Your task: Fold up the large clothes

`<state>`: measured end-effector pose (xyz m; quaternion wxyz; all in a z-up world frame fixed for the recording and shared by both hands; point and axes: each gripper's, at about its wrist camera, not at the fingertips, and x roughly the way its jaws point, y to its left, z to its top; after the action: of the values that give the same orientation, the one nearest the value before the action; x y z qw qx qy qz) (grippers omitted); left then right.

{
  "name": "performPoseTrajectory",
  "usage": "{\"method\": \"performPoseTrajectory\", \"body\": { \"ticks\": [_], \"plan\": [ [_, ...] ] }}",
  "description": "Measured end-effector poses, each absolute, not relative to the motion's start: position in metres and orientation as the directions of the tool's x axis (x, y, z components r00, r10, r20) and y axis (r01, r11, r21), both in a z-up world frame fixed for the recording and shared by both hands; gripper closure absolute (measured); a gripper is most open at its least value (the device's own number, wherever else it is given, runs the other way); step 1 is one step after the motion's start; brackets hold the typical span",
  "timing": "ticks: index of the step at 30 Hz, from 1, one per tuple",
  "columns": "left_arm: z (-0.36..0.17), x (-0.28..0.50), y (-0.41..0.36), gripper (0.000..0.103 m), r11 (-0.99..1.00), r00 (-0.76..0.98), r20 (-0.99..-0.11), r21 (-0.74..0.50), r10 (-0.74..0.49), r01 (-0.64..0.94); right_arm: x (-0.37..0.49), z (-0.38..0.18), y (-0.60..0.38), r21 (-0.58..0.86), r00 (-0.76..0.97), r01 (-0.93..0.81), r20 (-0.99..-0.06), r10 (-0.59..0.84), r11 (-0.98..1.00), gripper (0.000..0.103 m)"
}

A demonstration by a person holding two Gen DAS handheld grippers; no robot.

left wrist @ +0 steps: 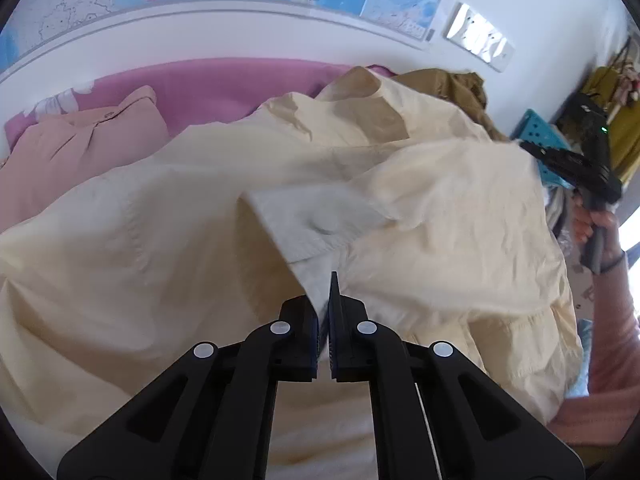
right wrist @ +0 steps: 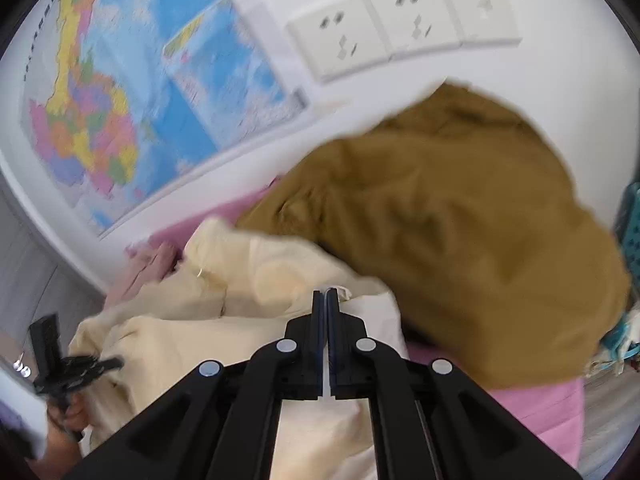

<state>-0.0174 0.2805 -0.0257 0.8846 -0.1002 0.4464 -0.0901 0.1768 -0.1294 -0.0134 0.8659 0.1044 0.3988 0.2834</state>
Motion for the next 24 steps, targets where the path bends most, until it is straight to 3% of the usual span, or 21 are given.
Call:
{"method": "performPoseTrajectory", "body": {
  "ticks": [4,6,7,8,11,13,15,16,17,20,24],
  "plan": [
    [-0.045,-0.016,0.265,0.088,0.987,0.515,-0.843,-0.143,-0.159,0.071,0.191,-0.039,-0.123,0.352,0.512,-0.360,-0.700,0.498,0.864,0.101],
    [-0.048,-0.011,0.269,0.070,0.980,0.497,-0.846,-0.189,-0.194,0.060,0.197,-0.053,-0.123,0.382,0.468,-0.352,-0.718,0.515,0.854,0.100],
    [-0.047,-0.008,0.274,0.047,0.970,0.495,-0.838,-0.237,-0.232,0.053,0.198,-0.058,-0.121,0.392,0.452,-0.351,-0.724,0.521,0.850,0.100],
    [-0.046,-0.008,0.280,0.032,0.965,0.498,-0.831,-0.258,-0.246,0.047,0.197,-0.061,-0.120,0.389,0.451,-0.353,-0.726,0.519,0.851,0.100],
    [-0.037,-0.003,0.272,0.027,0.966,0.517,-0.819,-0.247,-0.250,0.076,0.189,-0.054,-0.108,0.347,0.457,-0.391,-0.731,0.507,0.853,0.100],
    [-0.042,0.007,0.264,0.027,0.974,0.498,-0.839,-0.219,-0.220,0.062,0.187,-0.049,-0.100,0.312,0.467,-0.406,-0.737,0.489,0.859,0.099],
    [-0.048,0.018,0.259,0.047,0.987,0.485,-0.862,-0.162,-0.148,0.013,0.186,-0.046,-0.094,0.286,0.476,-0.408,-0.744,0.469,0.867,0.098],
    [-0.051,0.020,0.260,0.067,0.989,0.475,-0.870,-0.150,-0.130,-0.003,0.185,-0.045,-0.093,0.281,0.477,-0.407,-0.746,0.464,0.869,0.096],
    [-0.054,0.023,0.265,0.078,0.989,0.466,-0.877,-0.147,-0.114,-0.035,0.183,-0.041,-0.095,0.280,0.482,-0.401,-0.745,0.461,0.872,0.091],
    [-0.053,0.020,0.285,0.077,0.975,0.488,-0.860,-0.211,-0.150,-0.072,0.161,-0.018,-0.092,0.252,0.541,-0.430,-0.697,0.471,0.867,0.068],
    [-0.053,0.010,0.290,0.074,0.974,0.493,-0.856,-0.215,-0.156,-0.066,0.121,0.006,-0.061,0.209,0.520,-0.590,-0.641,0.565,0.780,0.068]
  ]
}}
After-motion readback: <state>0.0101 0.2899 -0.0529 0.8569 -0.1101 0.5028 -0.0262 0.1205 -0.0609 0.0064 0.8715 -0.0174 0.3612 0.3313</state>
